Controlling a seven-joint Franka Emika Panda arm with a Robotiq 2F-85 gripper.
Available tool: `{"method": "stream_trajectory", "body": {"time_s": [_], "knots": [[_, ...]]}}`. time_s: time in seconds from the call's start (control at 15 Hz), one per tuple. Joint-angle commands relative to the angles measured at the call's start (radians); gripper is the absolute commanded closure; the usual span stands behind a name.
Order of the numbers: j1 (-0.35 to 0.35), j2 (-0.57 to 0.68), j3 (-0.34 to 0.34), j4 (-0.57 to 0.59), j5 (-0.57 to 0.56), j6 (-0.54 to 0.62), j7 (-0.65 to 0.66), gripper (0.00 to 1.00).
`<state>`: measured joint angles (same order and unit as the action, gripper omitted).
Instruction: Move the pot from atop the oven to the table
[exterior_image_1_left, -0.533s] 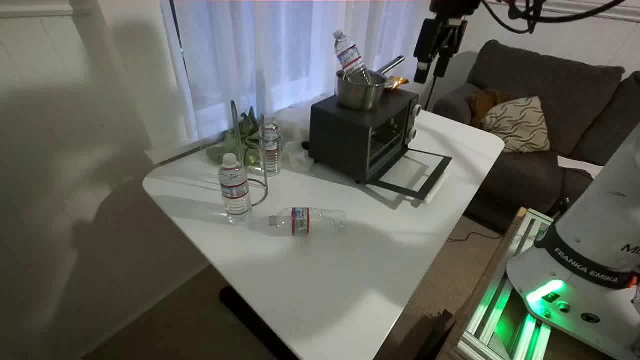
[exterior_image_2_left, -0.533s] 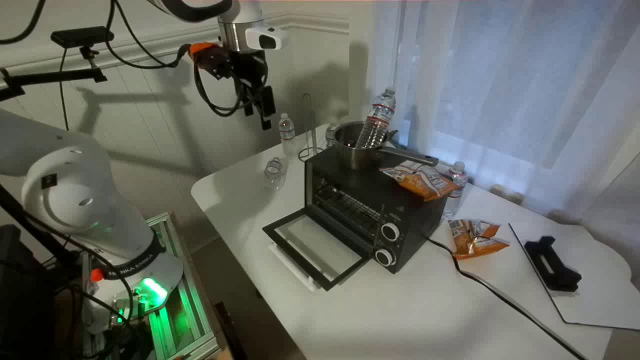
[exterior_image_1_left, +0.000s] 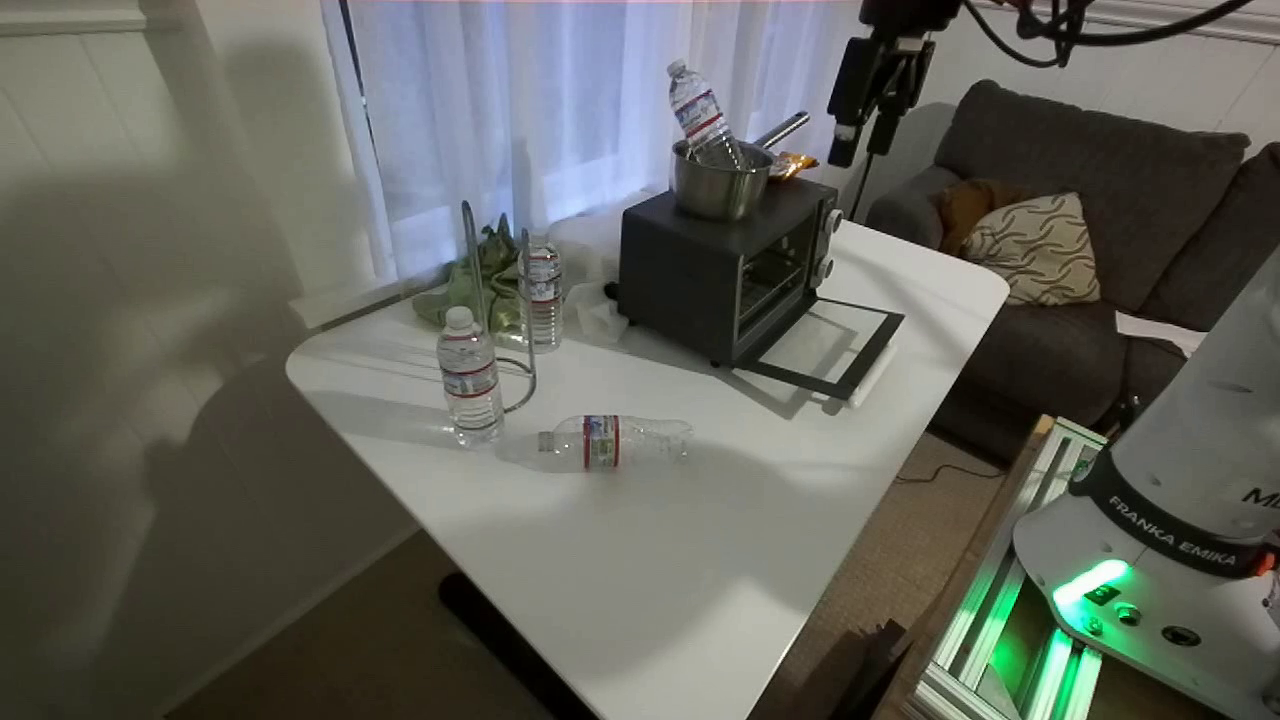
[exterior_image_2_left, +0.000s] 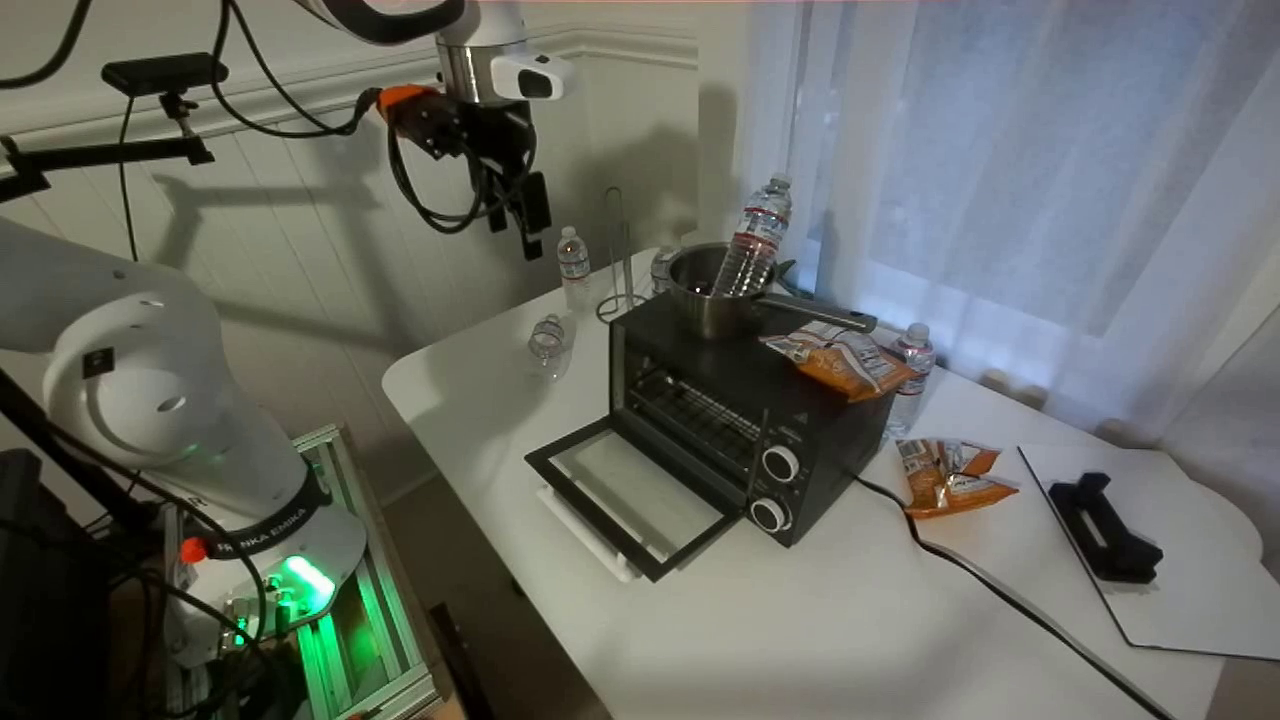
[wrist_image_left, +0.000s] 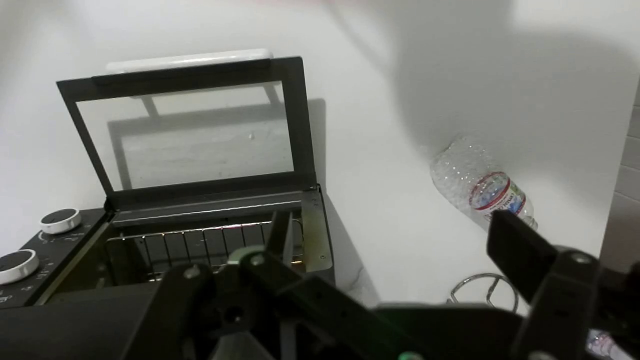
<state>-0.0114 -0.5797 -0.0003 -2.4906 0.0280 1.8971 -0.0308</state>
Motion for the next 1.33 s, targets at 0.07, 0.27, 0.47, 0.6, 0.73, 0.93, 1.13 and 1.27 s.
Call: {"method": "stream_trajectory", "body": {"time_s": [0.07, 0.27, 0.47, 0.6, 0.73, 0.93, 1.13, 1.27], "knots": [[0.005, 0.000, -0.004, 0.002, -0.003, -0.002, 0.002, 0.00], [0.005, 0.000, -0.004, 0.002, -0.003, -0.002, 0.002, 0.00], [0.005, 0.000, -0.004, 0.002, -0.003, -0.002, 0.002, 0.00], [0.005, 0.000, -0.004, 0.002, -0.003, -0.002, 0.002, 0.00], [-0.026, 0.068, -0.001, 0.053, 0.009, 0.008, 0.093, 0.00], [-0.063, 0.144, -0.015, 0.112, 0.024, 0.005, 0.204, 0.00], [-0.103, 0.220, -0.032, 0.166, 0.028, 0.030, 0.301, 0.00], [-0.128, 0.275, -0.048, 0.204, 0.031, 0.067, 0.363, 0.00]]}}
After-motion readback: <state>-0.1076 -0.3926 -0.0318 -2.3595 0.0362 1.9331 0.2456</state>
